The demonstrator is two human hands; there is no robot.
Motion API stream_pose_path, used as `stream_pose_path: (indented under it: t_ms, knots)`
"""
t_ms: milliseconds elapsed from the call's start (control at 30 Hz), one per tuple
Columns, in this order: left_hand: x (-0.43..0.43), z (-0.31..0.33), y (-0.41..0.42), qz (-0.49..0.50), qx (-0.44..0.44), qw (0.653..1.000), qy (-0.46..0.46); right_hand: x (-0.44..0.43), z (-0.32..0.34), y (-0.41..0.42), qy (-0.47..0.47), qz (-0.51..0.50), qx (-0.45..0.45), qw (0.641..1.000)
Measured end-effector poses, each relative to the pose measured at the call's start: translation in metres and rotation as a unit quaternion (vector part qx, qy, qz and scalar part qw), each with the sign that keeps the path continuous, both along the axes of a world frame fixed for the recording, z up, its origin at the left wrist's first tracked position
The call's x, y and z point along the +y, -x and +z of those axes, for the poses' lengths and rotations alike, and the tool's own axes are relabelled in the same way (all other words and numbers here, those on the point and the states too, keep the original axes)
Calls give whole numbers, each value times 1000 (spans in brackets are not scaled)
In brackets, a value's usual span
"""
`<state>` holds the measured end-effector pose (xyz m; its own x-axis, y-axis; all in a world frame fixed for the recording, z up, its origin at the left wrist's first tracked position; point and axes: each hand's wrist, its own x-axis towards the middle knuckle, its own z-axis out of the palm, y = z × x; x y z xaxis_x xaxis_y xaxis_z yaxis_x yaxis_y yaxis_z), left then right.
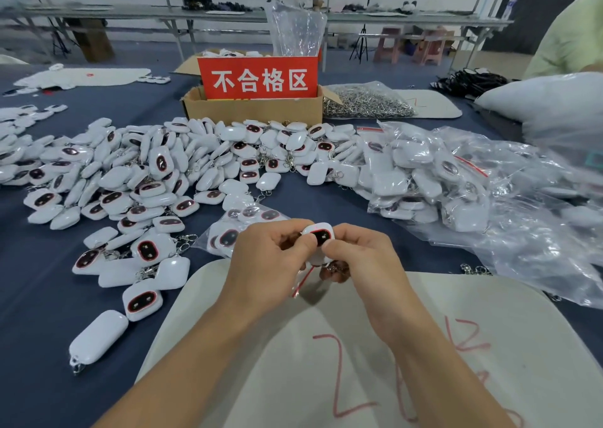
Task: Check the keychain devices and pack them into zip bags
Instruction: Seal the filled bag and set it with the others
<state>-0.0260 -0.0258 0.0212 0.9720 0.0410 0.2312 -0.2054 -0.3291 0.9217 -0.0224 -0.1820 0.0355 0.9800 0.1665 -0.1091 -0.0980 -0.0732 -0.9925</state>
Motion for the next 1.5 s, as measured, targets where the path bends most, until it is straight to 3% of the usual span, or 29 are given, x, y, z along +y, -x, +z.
stream_pose_path:
  t_ms: [500, 633, 733, 833, 967, 1133, 1267, 1367, 1500]
  knots:
    - [0, 1, -1, 3, -10, 1000, -15, 7, -2, 5, 23, -37, -7, 999]
    - [-3, 0, 0, 37, -12, 999, 9, 9, -7, 4, 101, -101, -107, 984]
    - [-6, 0, 1, 47, -19, 998, 22, 13, -9, 6, 115, -89, -160, 976]
    - [-5, 1, 1, 36, -18, 998, 38, 13, -8, 5, 106, -66, -146, 981]
    - [-2, 1, -4, 43, 1, 999, 29, 8, -3, 1, 6, -52, -65, 997]
    - [-1, 3, -1, 36, -6, 998, 46, 7, -7, 0, -9, -39, -40, 998]
    - [0, 3, -2, 100, -6, 993, 55, 8, -8, 1, 83, -119, -111, 983]
    - [0, 2, -3, 98, 23, 992, 81, 16, -16, 9, 166, -101, -186, 963]
    - [2, 7, -1, 93, 14, 990, 104, 19, -14, 5, 154, -101, -206, 961]
